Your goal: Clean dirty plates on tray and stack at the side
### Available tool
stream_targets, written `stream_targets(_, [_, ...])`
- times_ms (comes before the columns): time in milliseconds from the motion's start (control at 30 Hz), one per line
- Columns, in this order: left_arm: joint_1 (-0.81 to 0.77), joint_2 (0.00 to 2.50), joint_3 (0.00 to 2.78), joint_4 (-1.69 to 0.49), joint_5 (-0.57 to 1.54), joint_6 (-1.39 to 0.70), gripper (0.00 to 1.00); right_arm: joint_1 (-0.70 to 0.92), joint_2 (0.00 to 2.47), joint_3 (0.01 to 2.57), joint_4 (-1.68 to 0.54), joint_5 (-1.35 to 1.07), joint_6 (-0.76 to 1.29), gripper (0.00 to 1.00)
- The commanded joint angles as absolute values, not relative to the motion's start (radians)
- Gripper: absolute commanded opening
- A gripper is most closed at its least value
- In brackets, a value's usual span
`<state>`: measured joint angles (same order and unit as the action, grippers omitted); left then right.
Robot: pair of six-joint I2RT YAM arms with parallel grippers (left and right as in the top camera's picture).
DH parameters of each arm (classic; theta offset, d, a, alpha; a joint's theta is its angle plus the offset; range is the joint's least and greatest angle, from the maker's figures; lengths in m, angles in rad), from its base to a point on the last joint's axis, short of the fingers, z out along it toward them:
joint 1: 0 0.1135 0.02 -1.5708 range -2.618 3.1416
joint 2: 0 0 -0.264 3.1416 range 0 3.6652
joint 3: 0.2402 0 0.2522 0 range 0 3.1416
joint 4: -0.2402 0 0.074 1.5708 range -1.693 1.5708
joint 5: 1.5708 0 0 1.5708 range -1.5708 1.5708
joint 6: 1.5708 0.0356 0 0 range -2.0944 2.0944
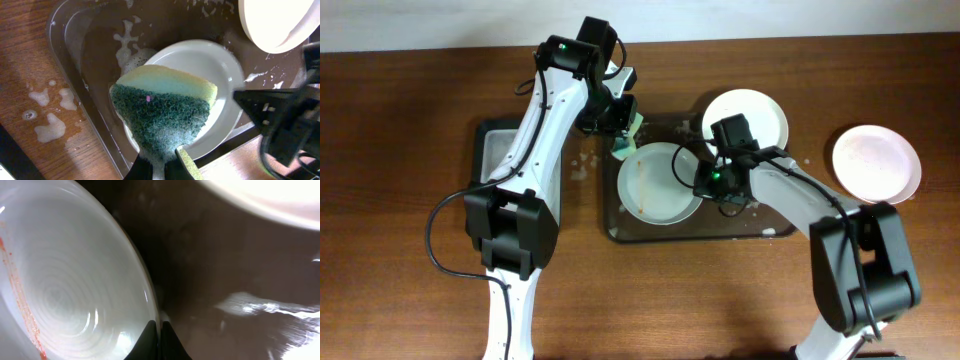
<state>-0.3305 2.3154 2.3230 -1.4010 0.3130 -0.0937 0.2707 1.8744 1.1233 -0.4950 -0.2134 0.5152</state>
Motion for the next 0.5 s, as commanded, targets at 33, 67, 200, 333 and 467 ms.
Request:
stream_targets(33, [-0.327, 2.291, 2.294, -1.374, 0.31, -0.089, 0.01, 0.247, 1.921, 1.137, -0.472, -0.377, 0.468, 0.04])
stream_targets(67, [-0.327, 2.291, 2.276, -1.364, 0.312, -0.089, 0.01, 0.239, 1.926, 1.137, -0.472, -0.386, 0.468, 0.04])
stream_targets(200, [-0.327, 2.291, 2.159, -1.288, 0.393, -0.089, 0.01, 0.214, 1.942, 1.137, -0.47, -0.418, 0.467, 0.04])
stream_targets(333, [-0.338, 2.291, 2.045, -1.24, 0.397, -0.105, 0.01, 0.215, 1.942, 1.137, -0.463, -0.415, 0.464, 0.04])
stream_targets(467, [-0.392, 2.291, 1.977, -1.215, 0.253, -0.221, 0.01, 0.215, 1.942, 1.137, -0.458, -0.416, 0.464, 0.04])
